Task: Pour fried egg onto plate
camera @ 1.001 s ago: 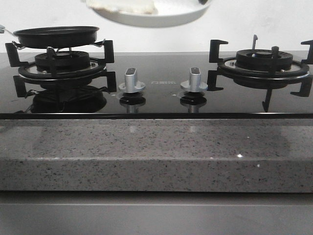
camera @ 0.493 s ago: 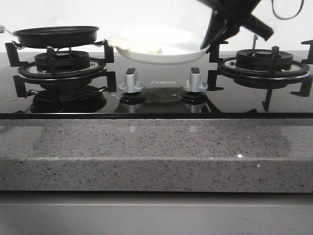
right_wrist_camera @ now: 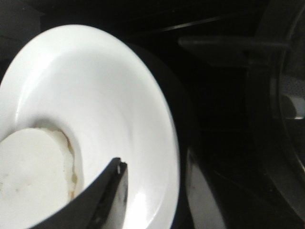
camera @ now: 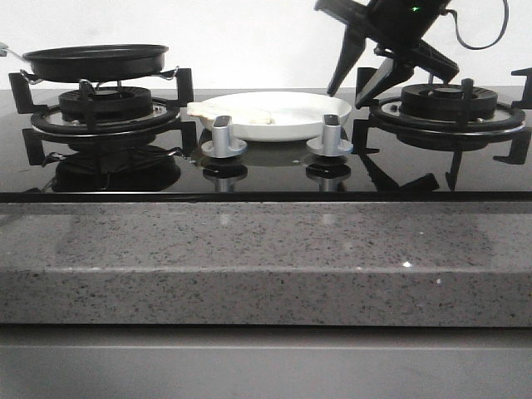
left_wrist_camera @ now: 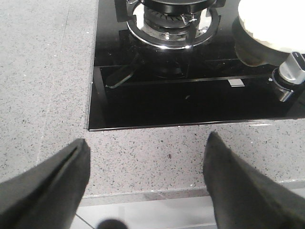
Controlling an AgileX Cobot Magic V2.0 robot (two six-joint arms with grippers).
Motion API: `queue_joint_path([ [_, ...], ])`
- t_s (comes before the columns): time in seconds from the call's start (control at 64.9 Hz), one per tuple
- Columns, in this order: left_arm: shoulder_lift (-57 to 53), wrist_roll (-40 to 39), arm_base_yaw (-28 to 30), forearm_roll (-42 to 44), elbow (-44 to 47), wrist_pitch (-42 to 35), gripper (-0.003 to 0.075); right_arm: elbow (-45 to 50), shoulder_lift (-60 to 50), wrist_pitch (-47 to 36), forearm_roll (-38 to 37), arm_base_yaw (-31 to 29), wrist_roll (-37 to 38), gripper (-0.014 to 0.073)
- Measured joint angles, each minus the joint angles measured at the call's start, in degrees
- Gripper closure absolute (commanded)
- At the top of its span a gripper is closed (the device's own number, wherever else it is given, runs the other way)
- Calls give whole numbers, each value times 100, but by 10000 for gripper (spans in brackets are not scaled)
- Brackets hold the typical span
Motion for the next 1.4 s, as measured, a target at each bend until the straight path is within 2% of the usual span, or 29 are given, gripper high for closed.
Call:
queue_joint_path([
  [0.154,0,0,0,0,0,0,227,-101,-179,79,0,0,-13,243],
  [0.493,0,0,0,0,0,0,227,130,-1424,749,-488,21,-1213,244],
  [0.77,0,0,0,0,0,0,227,2094,-3580,174,-802,162,-1931,244],
  [1.078,0,0,0,0,0,0,227,4265,-5904,-119,-1536,162,-2007,244],
  [1.402,0,0,0,0,0,0,227,5865,-7471,-119,-1584,162,-2007,244],
])
